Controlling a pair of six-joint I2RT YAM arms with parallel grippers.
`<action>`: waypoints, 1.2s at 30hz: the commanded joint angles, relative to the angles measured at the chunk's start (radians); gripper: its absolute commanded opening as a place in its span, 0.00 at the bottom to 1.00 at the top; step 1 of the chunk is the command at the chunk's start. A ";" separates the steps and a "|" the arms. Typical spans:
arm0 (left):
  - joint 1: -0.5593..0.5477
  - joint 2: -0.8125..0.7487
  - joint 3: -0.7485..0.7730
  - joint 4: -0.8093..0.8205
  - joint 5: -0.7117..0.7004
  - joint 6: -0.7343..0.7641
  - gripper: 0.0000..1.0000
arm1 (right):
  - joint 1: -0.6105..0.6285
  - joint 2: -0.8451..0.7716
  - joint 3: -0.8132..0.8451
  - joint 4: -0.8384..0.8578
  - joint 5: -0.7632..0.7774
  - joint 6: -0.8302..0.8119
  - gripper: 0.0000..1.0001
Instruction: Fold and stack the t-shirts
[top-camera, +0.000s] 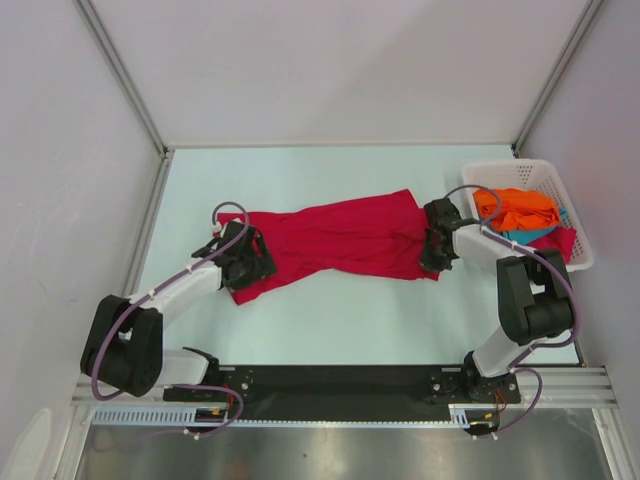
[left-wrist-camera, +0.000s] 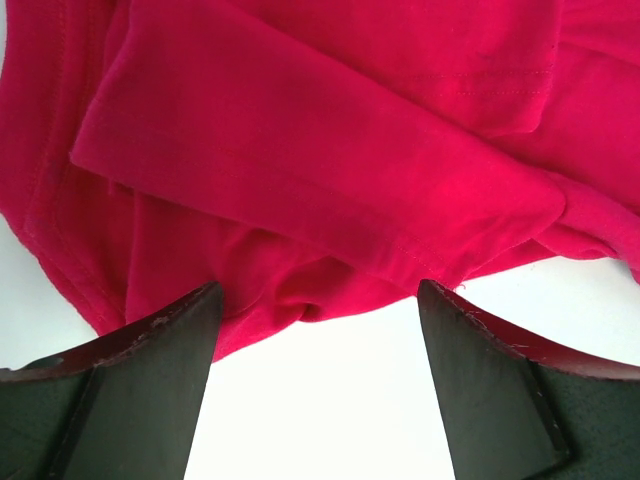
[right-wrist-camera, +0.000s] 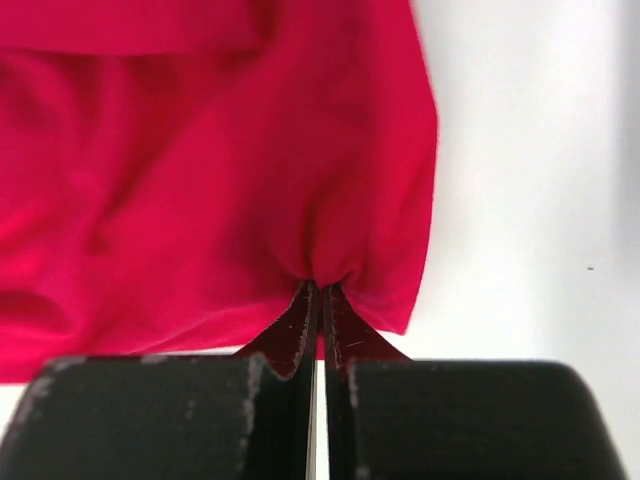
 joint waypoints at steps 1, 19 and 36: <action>-0.007 0.009 0.020 0.038 0.007 0.007 0.84 | 0.040 -0.041 0.117 -0.014 0.045 -0.014 0.00; -0.007 0.005 0.062 0.013 -0.012 0.019 0.84 | 0.012 0.204 0.545 -0.132 0.097 -0.072 0.00; -0.004 0.009 0.069 0.004 -0.023 0.017 0.84 | 0.003 0.416 0.763 -0.172 0.124 -0.083 0.00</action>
